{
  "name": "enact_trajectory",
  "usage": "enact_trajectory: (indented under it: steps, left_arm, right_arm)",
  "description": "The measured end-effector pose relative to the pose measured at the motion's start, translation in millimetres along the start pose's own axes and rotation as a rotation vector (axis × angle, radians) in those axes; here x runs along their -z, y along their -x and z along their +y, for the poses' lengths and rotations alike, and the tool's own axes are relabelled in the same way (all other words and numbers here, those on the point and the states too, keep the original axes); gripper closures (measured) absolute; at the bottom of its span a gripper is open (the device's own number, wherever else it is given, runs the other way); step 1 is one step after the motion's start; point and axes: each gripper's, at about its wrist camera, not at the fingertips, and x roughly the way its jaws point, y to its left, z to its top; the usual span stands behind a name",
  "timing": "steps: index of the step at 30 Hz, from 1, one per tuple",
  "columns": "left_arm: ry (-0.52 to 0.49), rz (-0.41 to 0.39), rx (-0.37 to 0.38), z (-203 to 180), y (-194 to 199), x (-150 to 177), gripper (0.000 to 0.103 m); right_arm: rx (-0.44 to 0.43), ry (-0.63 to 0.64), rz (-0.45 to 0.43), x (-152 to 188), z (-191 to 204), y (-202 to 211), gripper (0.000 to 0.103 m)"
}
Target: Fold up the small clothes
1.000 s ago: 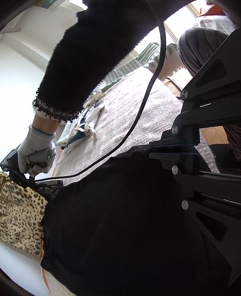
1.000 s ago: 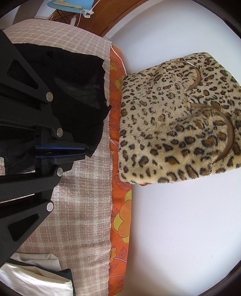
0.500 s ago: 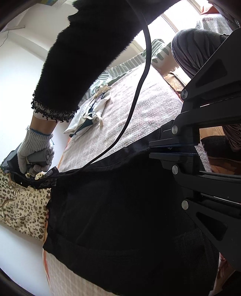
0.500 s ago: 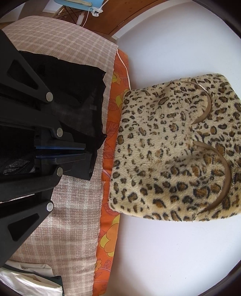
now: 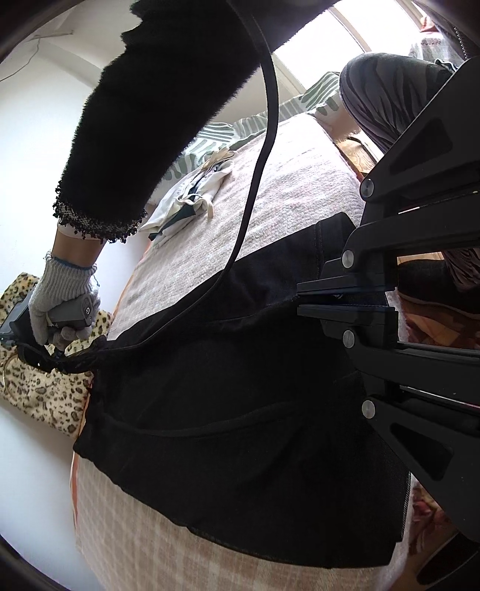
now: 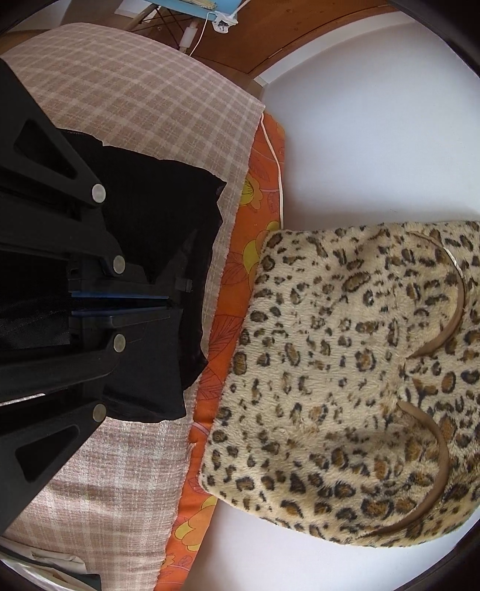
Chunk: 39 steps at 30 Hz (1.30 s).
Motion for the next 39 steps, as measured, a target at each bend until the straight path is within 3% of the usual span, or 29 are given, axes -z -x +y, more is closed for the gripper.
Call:
enact_trajectory:
  steps: [12, 27, 39]
  left_arm:
    - [-0.162, -0.123, -0.064, -26, 27, 10, 0.100]
    - [-0.088, -0.083, -0.081, -11, 26, 14, 0.100]
    - [-0.067, -0.105, -0.108, -7, 36, 14, 0.100]
  right_arm:
    - [-0.001, -0.053, -0.018, -8, 2, -5, 0.102]
    - [-0.033, -0.023, 0.008, -12, 37, -22, 0.102]
    - [-0.050, -0.030, 0.015, -10, 43, -32, 0.101]
